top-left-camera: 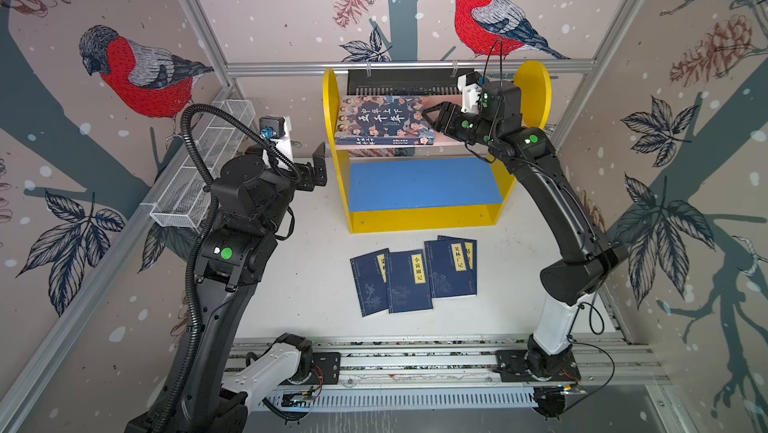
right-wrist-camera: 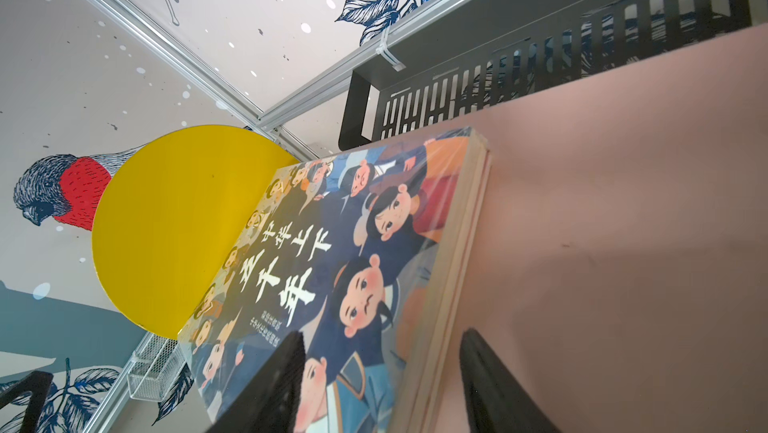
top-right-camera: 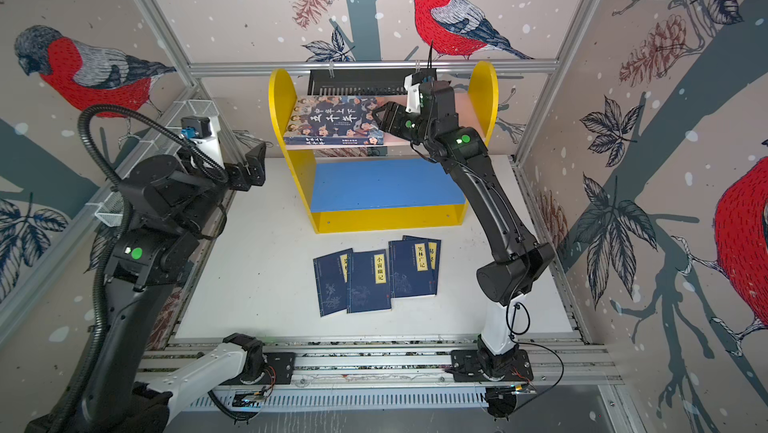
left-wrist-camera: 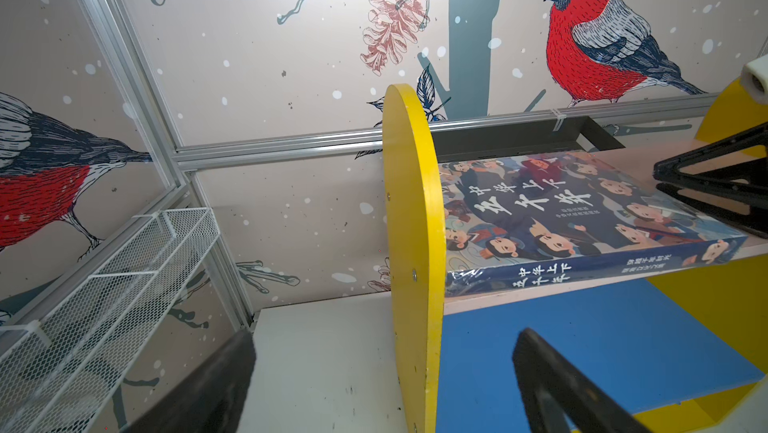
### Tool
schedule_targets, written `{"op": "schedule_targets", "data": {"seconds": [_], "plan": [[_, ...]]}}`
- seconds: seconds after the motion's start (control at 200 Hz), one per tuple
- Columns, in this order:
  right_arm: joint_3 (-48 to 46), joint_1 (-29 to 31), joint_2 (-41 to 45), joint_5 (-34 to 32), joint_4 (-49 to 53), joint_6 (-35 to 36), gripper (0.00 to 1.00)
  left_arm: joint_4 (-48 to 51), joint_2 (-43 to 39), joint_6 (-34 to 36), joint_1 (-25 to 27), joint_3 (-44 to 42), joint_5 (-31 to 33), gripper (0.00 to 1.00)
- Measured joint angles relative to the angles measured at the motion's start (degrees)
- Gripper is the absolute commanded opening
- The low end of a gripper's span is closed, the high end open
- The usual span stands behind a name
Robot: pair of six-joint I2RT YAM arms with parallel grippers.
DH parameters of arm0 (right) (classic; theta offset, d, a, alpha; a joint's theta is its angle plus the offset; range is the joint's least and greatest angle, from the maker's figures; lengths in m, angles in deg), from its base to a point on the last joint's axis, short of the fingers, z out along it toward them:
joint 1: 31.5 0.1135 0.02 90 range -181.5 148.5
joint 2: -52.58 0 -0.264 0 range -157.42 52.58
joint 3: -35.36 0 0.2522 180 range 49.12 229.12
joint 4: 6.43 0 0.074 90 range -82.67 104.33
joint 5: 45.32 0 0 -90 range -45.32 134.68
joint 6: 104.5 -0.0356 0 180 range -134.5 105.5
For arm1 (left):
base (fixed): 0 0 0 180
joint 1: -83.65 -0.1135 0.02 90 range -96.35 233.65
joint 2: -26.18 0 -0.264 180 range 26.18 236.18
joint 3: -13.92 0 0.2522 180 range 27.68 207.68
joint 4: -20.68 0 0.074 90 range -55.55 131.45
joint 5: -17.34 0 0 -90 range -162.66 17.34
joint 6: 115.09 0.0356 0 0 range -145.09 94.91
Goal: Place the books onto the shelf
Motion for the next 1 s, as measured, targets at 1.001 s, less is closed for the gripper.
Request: {"op": "schedule_targets", "data": {"seconds": [1.001], "plan": [[3.74,0.0,-3.96,4.5,-2.14,-0.2,0.59,-0.04,-0.02,-0.15,0.0,-1.16,-0.24,0.97]]}}
